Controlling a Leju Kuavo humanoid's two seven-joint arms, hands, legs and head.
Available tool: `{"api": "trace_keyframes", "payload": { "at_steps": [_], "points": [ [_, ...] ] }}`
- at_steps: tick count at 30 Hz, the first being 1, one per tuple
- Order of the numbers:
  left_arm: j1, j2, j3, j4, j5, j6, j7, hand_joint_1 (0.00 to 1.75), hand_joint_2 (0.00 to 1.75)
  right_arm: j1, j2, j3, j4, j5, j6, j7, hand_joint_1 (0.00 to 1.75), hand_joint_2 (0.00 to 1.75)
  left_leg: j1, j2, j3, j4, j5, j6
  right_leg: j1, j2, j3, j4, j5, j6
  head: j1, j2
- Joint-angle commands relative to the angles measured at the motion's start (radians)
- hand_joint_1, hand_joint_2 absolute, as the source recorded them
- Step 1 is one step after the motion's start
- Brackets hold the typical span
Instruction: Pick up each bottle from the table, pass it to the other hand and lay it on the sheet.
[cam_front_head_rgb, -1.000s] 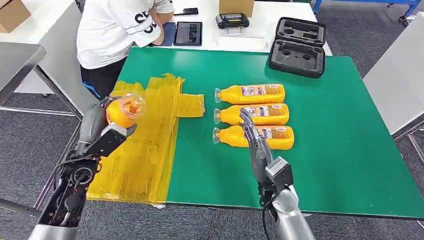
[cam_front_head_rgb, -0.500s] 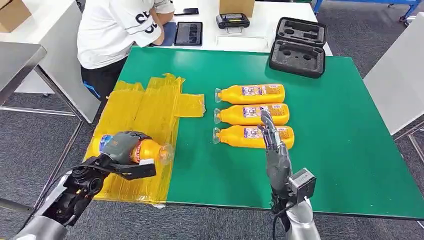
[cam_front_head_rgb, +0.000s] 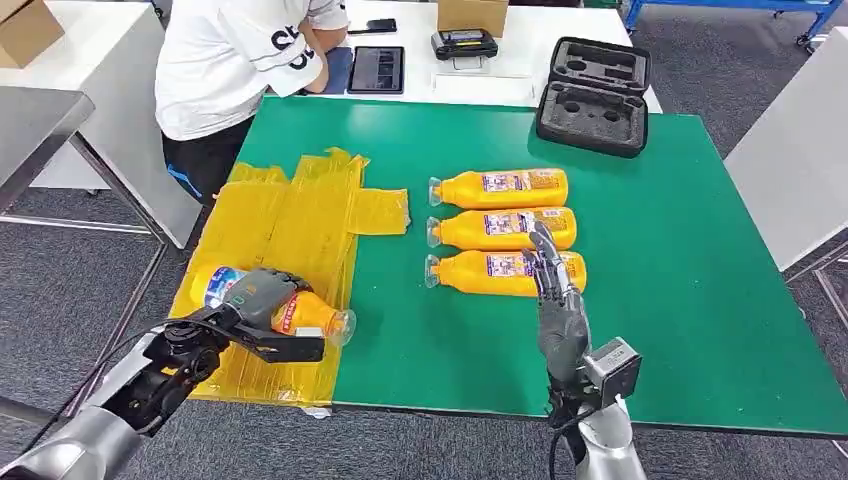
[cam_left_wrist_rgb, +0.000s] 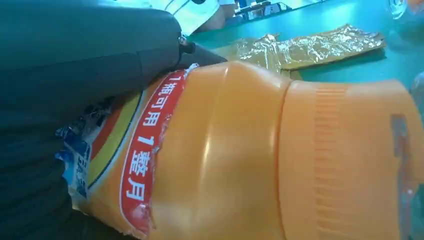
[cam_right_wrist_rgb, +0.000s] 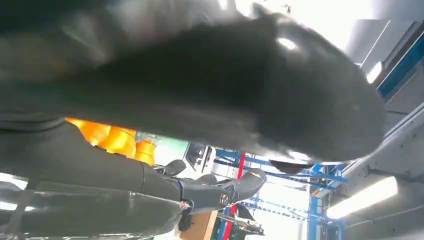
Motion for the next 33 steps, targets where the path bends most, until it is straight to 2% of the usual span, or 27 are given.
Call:
{"api": "trace_keyframes", "payload": {
  "at_steps": [1,3,17,18,19,20,21,22,23,25,31,33],
  "points": [
    [-0.056,0.071,-0.095,0.065,0.031,-0.084,-0.003,1.75,1.75,-0.04,0.015,-0.008,0.065,-0.001,0.004,0.0,0.0,0.0,0.0,0.002,0.003,0.0,-0.001,-0.001,0.001,0.002,0.002,0.0,0.0,-0.001,0.0,0.0],
    [-0.043,0.063,-0.086,0.075,0.036,-0.085,0.003,1.75,1.75,-0.053,0.016,-0.005,0.079,-0.004,0.004,-0.001,0.0,0.0,0.001,0.003,0.007,-0.001,-0.003,-0.002,0.001,0.003,0.005,0.0,-0.002,-0.002,0.0,0.0],
    [-0.039,0.053,-0.087,0.092,0.032,-0.092,0.012,1.75,1.75,-0.062,0.016,-0.002,0.087,-0.005,0.004,0.0,0.0,0.0,0.0,0.001,0.003,-0.001,0.0,-0.001,0.0,0.001,0.002,0.0,0.0,-0.001,0.0,0.0],
    [-0.039,0.053,-0.087,0.092,0.032,-0.092,0.012,1.75,1.75,-0.062,0.016,-0.002,0.087,-0.005,0.004,0.0,0.0,0.0,0.001,0.003,0.008,-0.002,-0.002,-0.002,0.001,0.003,0.007,-0.001,-0.001,-0.002,0.0,0.0],
    [-0.039,0.053,-0.087,0.092,0.032,-0.092,0.012,1.75,1.75,-0.062,0.016,-0.002,0.087,-0.005,0.004,0.0,0.0,0.0,0.0,0.002,0.004,-0.001,-0.001,-0.001,0.0,0.002,0.004,0.0,-0.001,-0.001,0.0,0.0],
    [-0.038,0.052,-0.087,0.097,0.028,-0.094,0.02,1.48,1.75,-0.061,0.016,-0.001,0.089,-0.007,0.003,0.0,0.0,0.0,0.0,0.003,0.006,-0.002,-0.002,-0.001,0.0,0.003,0.005,0.0,-0.001,-0.001,0.0,0.0],
    [-0.03,0.047,-0.078,0.104,0.026,-0.087,0.028,0.96,1.75,-0.06,0.015,0.002,0.092,-0.008,0.003,0.0,0.0,0.0,0.0,0.002,0.005,-0.001,-0.001,-0.001,0.0,0.003,0.004,0.0,-0.001,-0.001,0.0,0.0],
    [-0.026,0.049,-0.079,0.108,0.024,-0.087,0.029,0.1,1.75,-0.059,0.016,0.002,0.093,-0.009,0.003,0.0,0.0,0.0,0.0,0.002,0.004,-0.001,-0.001,-0.001,0.0,0.002,0.003,0.0,0.0,-0.001,0.0,0.0],
    [-0.026,0.051,-0.083,0.116,0.019,-0.091,0.023,0.0,1.75,-0.063,0.016,0.003,0.104,-0.012,-0.001,-0.001,0.0,0.0,0.001,0.004,0.009,-0.002,-0.003,-0.002,0.001,0.004,0.008,-0.001,-0.002,-0.002,0.0,0.0],
    [-0.027,0.058,-0.087,0.122,0.018,-0.104,0.014,0.0,1.75,-0.066,0.018,0.004,0.117,-0.015,-0.006,-0.002,0.0,0.0,0.0,0.002,0.004,-0.001,-0.001,-0.001,0.0,0.002,0.003,0.0,0.0,-0.001,0.0,0.0],
    [-0.019,0.038,-0.078,0.146,0.013,-0.101,0.009,0.0,1.75,-0.062,0.023,0.0,0.126,-0.023,-0.018,-0.005,0.0,0.0,0.0,0.002,0.005,-0.002,-0.001,-0.001,0.0,0.002,0.004,0.0,0.0,-0.001,0.0,0.0],
    [-0.008,0.03,-0.075,0.152,0.008,-0.097,0.01,0.0,1.75,-0.062,0.025,-0.003,0.126,-0.027,-0.024,-0.005,0.0,0.0,0.0,0.004,0.01,-0.003,-0.002,-0.002,0.0,0.004,0.008,-0.002,-0.001,-0.002,0.0,0.0]
  ]
}}
